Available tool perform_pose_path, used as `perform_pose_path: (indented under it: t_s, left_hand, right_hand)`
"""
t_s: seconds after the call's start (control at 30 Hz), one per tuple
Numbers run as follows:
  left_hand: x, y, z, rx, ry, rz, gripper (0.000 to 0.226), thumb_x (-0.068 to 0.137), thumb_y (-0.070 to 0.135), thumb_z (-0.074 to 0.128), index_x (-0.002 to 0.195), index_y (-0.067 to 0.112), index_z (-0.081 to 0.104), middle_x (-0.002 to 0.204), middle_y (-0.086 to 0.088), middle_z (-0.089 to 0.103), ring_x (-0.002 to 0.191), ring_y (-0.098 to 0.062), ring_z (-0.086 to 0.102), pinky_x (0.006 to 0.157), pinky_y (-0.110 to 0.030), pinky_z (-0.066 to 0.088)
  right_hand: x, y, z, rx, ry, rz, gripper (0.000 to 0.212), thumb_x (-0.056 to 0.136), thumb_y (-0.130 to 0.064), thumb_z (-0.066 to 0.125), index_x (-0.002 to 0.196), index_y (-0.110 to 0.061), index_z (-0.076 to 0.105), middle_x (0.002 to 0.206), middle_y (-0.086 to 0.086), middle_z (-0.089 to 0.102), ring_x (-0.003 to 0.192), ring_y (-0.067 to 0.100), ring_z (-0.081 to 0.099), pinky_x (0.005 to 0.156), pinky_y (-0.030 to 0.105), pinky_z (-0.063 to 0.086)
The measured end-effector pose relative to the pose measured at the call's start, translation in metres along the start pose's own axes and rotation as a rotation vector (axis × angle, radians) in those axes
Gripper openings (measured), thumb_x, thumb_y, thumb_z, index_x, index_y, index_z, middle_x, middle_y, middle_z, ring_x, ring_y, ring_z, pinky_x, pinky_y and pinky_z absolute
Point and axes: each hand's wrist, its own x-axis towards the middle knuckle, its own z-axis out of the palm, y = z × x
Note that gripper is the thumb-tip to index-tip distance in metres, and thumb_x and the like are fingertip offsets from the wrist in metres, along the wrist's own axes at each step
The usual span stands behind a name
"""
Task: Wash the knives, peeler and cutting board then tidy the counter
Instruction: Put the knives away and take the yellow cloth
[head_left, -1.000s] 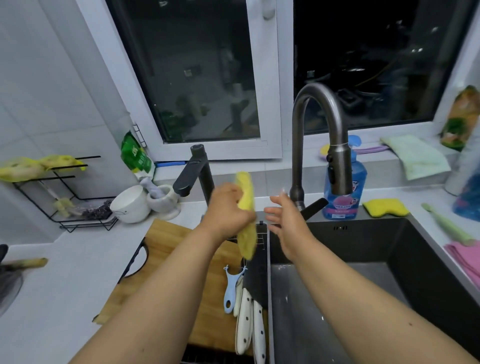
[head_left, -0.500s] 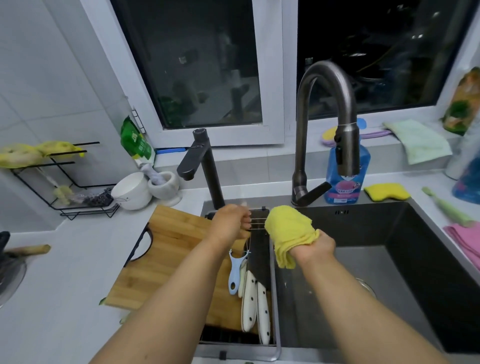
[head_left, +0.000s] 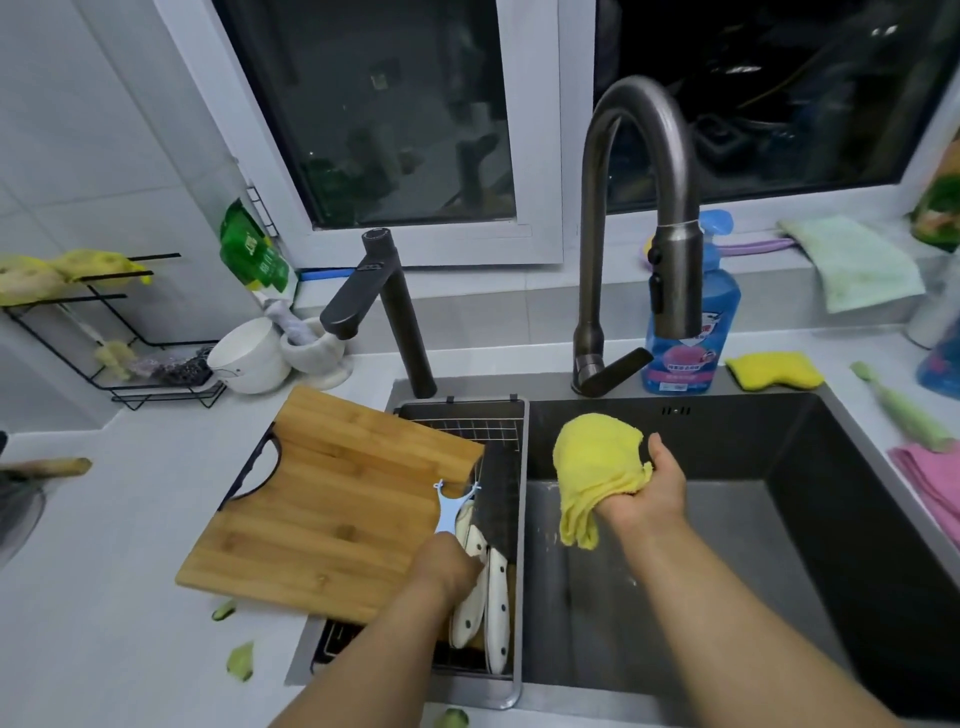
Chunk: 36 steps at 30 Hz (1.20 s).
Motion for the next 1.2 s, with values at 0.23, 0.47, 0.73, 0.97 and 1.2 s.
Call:
perform_pose_path:
  t_s: [0.23, 0.47, 0.73, 0.97, 1.2]
  left_hand:
    - [-0.002, 0.001, 0.000, -0.225, -0.022, -0.077, 0.027, 0.098, 0.029, 0.048, 0.079, 0.010, 0.050, 0.084, -0.005, 0.055, 0.083, -0.023, 0.052, 0.068, -0.026, 0.038]
    - [-0.021, 0.009, -0.007, -0.619, -0.059, -0.061, 0.023, 0.101, 0.028, 0.039, 0.098, 0.006, 0.046, 0.069, -0.007, 0.052, 0.046, -0.014, 0.047, 0.040, -0.019, 0.036]
    - [-0.051, 0.008, -0.057, -0.818, -0.062, -0.004, 0.029, 0.103, 0.024, 0.036, 0.086, 0.006, 0.051, 0.064, -0.007, 0.052, 0.040, -0.015, 0.041, 0.039, -0.021, 0.031]
    - [-0.066, -0.014, -0.089, -0.870, -0.091, 0.106, 0.026, 0.103, 0.030, 0.038, 0.107, 0.009, 0.052, 0.068, -0.006, 0.054, 0.041, -0.012, 0.043, 0.038, -0.021, 0.032]
    - [-0.073, -0.044, -0.116, -0.862, -0.146, 0.333, 0.031, 0.102, 0.035, 0.041, 0.085, 0.011, 0.050, 0.062, -0.004, 0.055, 0.039, -0.016, 0.041, 0.037, -0.020, 0.032]
  right_hand:
    - [0.007, -0.006, -0.004, -0.031, -0.027, 0.079, 0.038, 0.091, -0.041, 0.057, 0.117, -0.013, 0.058, 0.106, 0.019, 0.060, 0.096, 0.039, 0.057, 0.100, 0.054, 0.041]
    - [0.006, -0.009, -0.006, -0.137, -0.047, 0.081, 0.036, 0.087, -0.032, 0.064, 0.118, -0.015, 0.054, 0.113, 0.018, 0.058, 0.105, 0.040, 0.056, 0.099, 0.055, 0.042]
    - [-0.007, 0.005, 0.006, -0.261, -0.075, 0.045, 0.039, 0.090, -0.039, 0.059, 0.119, -0.012, 0.062, 0.114, 0.016, 0.065, 0.104, 0.036, 0.062, 0.088, 0.049, 0.050]
    - [-0.033, 0.070, 0.039, -0.680, -0.270, -0.189, 0.035, 0.097, -0.043, 0.045, 0.110, -0.016, 0.062, 0.112, 0.012, 0.065, 0.105, 0.030, 0.061, 0.099, 0.046, 0.046]
    - [-0.031, 0.160, 0.018, -1.687, -0.578, -0.786, 0.079, 0.085, -0.070, -0.009, 0.147, -0.035, 0.026, 0.148, -0.028, 0.017, 0.143, -0.005, 0.002, 0.116, 0.025, -0.010]
